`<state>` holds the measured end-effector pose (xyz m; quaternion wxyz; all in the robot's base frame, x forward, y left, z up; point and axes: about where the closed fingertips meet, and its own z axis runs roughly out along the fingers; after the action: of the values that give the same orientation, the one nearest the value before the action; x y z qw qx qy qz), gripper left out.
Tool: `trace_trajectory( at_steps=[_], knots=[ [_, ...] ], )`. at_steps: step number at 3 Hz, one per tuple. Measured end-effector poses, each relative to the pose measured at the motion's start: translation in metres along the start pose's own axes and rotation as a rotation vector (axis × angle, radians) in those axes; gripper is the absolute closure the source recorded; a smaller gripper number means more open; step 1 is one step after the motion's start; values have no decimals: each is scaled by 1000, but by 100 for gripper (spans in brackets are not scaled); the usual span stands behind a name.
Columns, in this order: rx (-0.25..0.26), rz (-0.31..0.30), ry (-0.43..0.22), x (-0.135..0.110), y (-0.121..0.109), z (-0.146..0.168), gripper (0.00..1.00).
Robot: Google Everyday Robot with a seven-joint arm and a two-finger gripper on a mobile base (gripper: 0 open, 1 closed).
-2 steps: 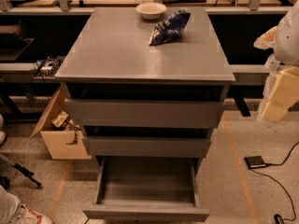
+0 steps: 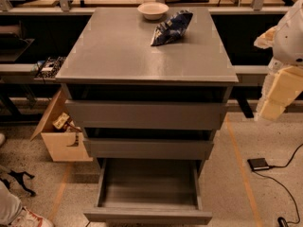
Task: Place blue chip bag into bottom drawer
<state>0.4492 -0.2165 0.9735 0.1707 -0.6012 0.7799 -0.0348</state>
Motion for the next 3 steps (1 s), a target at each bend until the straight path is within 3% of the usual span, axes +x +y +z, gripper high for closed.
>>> trace_trajectory(
  at_steps=[1, 2, 3],
  knots=[
    [29, -9, -66, -17, -42, 27, 0],
    [88, 23, -93, -41, -97, 60, 0],
    [187, 107, -89, -67, -154, 88, 0]
  ],
)
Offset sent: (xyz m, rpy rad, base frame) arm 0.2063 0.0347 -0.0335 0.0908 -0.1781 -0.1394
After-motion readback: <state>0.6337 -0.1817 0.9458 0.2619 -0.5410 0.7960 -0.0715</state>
